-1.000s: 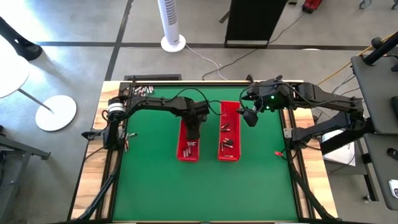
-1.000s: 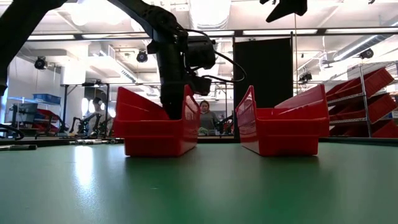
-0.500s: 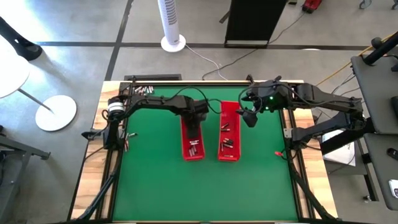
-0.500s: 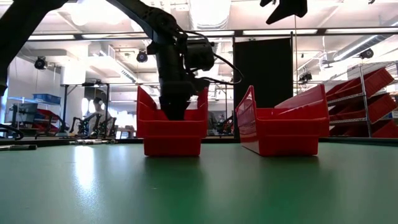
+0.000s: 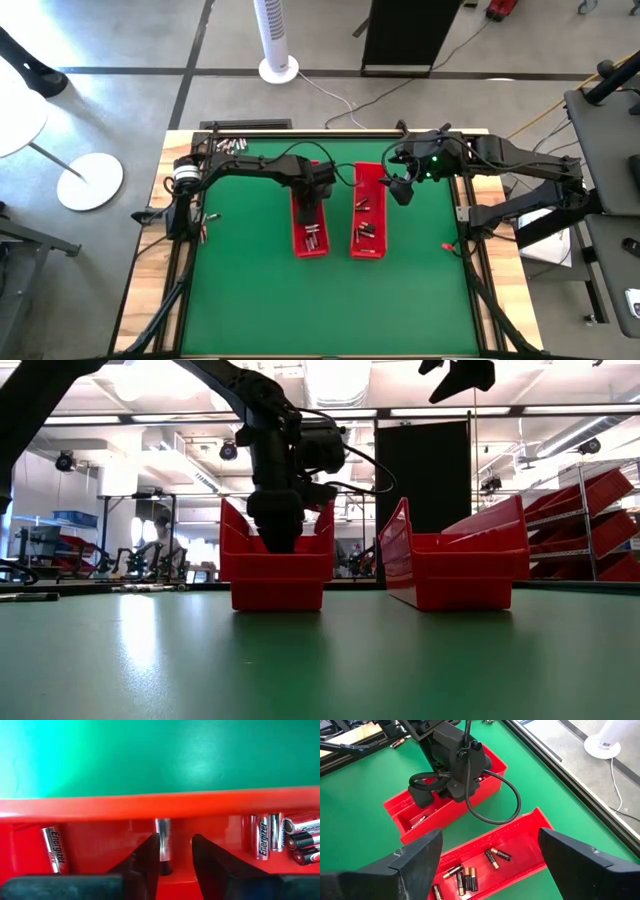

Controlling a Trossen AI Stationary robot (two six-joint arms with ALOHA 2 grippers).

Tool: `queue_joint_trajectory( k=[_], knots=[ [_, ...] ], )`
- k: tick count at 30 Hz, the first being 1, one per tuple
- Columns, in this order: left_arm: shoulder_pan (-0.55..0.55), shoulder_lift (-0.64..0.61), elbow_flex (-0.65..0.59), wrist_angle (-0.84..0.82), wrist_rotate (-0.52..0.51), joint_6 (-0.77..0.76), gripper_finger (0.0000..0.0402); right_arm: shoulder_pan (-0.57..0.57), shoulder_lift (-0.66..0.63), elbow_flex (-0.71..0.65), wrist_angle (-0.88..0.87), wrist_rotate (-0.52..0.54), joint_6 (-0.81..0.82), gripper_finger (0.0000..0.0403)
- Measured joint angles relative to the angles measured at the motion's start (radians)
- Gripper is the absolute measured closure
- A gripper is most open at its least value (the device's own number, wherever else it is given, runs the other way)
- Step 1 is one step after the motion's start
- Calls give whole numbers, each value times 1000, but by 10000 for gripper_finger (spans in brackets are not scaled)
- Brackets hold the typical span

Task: Sort batteries
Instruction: Put the silver battery into the left red bin

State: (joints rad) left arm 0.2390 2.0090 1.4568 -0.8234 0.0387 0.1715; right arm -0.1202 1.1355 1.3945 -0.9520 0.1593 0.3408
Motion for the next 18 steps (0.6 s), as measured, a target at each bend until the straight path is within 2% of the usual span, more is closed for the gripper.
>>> queue_joint_trajectory(
  k=[9,18],
  knots=[
    [0,-7,9,-18,-8,-7,299,0,-1,2,0,-1,-20,75],
    [0,-56,232,-268,-37,-76,299,-1,-5,74,3,0,-119,78]
  ],
)
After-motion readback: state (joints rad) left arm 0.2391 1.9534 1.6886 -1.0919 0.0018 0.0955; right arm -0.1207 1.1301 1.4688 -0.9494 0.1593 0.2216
